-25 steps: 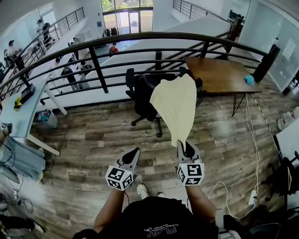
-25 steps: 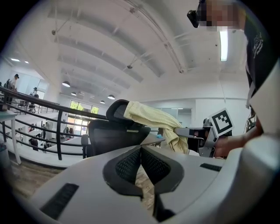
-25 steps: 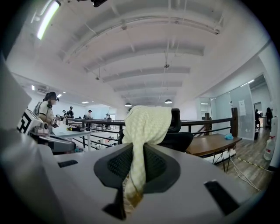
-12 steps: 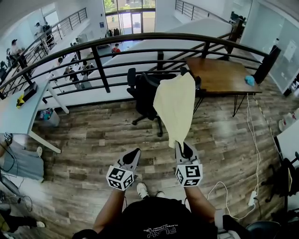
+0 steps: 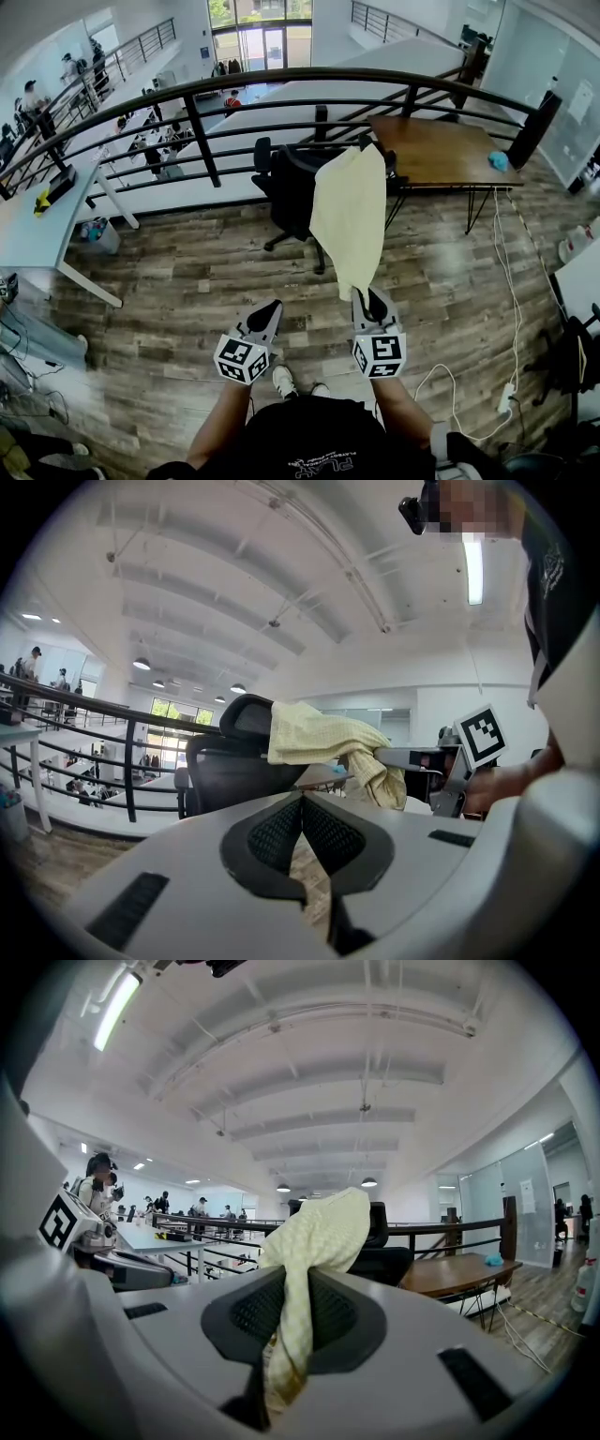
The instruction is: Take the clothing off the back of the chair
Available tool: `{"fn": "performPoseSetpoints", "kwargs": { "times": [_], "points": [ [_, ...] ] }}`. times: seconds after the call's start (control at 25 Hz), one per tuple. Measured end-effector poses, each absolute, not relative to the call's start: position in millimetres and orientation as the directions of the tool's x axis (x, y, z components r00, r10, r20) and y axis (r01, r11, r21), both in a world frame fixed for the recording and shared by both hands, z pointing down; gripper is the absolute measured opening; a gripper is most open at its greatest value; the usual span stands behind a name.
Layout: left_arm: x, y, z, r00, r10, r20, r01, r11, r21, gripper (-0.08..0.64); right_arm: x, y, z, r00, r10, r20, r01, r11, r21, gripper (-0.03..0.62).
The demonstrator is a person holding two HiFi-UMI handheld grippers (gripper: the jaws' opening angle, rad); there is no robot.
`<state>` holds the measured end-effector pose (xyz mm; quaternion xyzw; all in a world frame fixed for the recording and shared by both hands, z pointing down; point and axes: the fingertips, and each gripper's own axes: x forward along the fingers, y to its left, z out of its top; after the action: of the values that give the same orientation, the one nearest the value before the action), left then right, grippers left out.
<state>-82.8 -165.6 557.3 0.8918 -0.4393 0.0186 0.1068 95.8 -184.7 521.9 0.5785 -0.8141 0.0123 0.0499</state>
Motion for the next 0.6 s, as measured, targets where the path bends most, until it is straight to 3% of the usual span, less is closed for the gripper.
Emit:
{"fn": "performPoseSetpoints", "kwargs": {
  "times": [0.6],
  "points": [
    [-71,-160,552,0.619,-0.774,0.13,-0.784,-0.6,0.16,0.014,100,-176,506,-0.333,-0.942,0.04,-0.941,0.335,0.045,0.063]
  ]
}}
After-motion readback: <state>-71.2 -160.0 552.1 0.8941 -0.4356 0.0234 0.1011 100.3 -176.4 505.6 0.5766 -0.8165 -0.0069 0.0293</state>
